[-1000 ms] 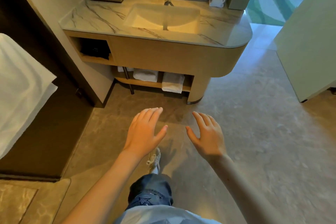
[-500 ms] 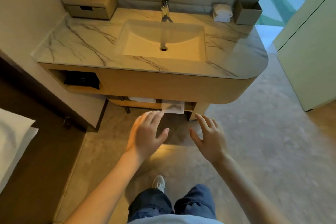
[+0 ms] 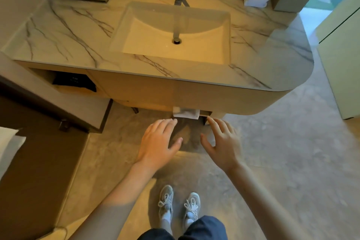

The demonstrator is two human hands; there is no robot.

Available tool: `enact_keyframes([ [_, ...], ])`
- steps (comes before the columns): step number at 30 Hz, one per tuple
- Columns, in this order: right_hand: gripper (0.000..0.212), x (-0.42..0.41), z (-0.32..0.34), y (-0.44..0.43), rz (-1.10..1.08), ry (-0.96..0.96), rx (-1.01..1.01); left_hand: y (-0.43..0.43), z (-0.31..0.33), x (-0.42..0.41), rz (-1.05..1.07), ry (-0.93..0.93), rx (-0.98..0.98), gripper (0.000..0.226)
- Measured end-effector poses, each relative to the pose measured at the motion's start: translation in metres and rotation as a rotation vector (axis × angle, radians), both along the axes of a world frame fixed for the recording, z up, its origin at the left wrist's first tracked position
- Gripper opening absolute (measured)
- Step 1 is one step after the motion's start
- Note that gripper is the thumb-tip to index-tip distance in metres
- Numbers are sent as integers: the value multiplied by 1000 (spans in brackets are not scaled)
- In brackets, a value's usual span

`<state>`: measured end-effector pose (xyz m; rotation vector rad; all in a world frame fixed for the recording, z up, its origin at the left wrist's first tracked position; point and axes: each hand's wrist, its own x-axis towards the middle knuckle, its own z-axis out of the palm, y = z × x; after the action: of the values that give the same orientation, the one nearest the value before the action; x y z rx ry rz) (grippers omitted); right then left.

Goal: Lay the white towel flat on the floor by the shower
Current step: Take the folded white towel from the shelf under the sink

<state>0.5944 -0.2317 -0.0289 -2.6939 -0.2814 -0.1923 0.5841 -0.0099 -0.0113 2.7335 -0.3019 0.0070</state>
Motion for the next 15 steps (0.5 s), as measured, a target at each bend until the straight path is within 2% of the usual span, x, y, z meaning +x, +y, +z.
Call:
enact_keyframes([
  [7, 53, 44, -67, -7, 27, 18, 6, -12, -68, 47, 15, -1, -11, 58],
  [10, 52, 63, -132, -10, 59, 11, 12, -15, -133, 67, 10, -7, -33, 57],
  [15, 53, 99, -280, -11, 52, 21, 4, -18, -282, 98, 40, -35, -95, 55],
])
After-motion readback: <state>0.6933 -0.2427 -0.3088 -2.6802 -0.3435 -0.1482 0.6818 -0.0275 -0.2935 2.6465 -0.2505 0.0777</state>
